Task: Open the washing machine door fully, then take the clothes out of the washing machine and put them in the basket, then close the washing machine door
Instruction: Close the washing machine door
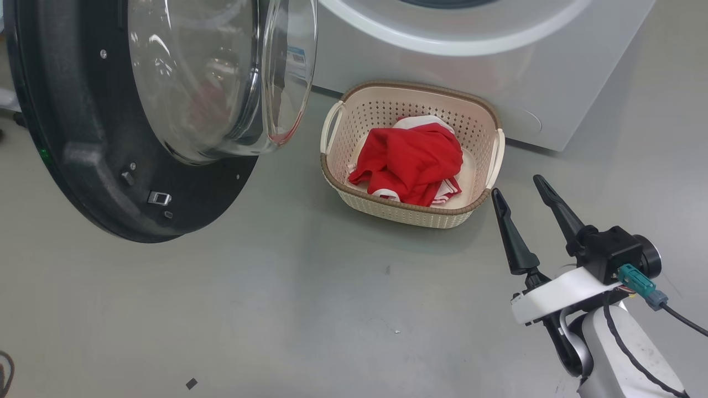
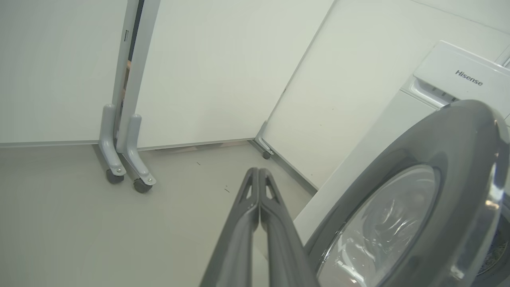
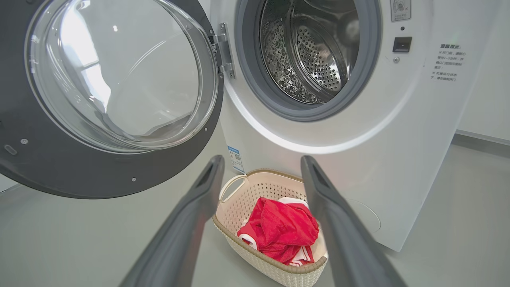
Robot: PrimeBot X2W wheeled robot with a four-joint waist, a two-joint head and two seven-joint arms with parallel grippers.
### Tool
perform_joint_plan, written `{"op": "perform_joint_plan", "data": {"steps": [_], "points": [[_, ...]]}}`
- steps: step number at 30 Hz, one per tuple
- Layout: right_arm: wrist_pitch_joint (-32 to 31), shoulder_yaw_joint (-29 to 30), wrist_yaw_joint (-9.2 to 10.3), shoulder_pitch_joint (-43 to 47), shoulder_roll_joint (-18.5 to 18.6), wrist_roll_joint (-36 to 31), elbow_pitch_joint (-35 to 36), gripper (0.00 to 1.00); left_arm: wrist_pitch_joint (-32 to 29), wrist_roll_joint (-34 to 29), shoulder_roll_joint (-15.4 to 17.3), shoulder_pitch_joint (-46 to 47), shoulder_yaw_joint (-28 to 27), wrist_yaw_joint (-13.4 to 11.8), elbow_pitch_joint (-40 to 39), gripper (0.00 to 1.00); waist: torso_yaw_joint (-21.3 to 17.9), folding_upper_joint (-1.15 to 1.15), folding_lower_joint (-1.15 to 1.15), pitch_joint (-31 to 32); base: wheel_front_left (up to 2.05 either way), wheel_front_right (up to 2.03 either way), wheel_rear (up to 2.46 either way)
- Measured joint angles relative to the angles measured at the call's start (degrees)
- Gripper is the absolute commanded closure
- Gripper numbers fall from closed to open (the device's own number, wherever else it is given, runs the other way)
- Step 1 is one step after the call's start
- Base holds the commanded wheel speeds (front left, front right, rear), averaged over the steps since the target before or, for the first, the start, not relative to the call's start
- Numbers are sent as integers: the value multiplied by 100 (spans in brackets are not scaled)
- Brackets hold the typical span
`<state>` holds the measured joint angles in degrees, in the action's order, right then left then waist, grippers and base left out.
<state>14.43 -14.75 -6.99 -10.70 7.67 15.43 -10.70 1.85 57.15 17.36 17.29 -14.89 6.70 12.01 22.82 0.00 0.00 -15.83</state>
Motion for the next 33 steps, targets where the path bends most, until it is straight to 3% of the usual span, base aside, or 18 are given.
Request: {"op": "perform_joint_plan", "data": {"steps": [7, 11, 16, 23, 33], "points": [[0, 12, 0, -9, 12, 0, -1, 0, -821, 1252, -218, 467, -492, -389, 399, 100, -29, 0, 0, -29, 0, 0, 0], [0, 11, 0, -56, 15, 0, -2, 0, -1374, 2396, -636, 809, -898, -786, 648, 100, -56, 0, 0, -44, 0, 0, 0], [0, 10, 0, -58, 15, 0, -3, 0, -1900, 3011, -684, 1034, -1228, -1246, 818, 100, -92, 0, 0, -58, 0, 0, 0], [0, -2, 0, -58, 14, 0, -7, 0, -2444, 3418, -643, 1184, -1326, -1348, 1012, 100, -133, 0, 0, -63, 0, 0, 0], [0, -55, 0, -60, 11, 0, -16, 0, -2866, 3523, -557, 1227, -1350, -1405, 1443, 100, -164, 0, 0, -42, 0, 0, 0]]}}
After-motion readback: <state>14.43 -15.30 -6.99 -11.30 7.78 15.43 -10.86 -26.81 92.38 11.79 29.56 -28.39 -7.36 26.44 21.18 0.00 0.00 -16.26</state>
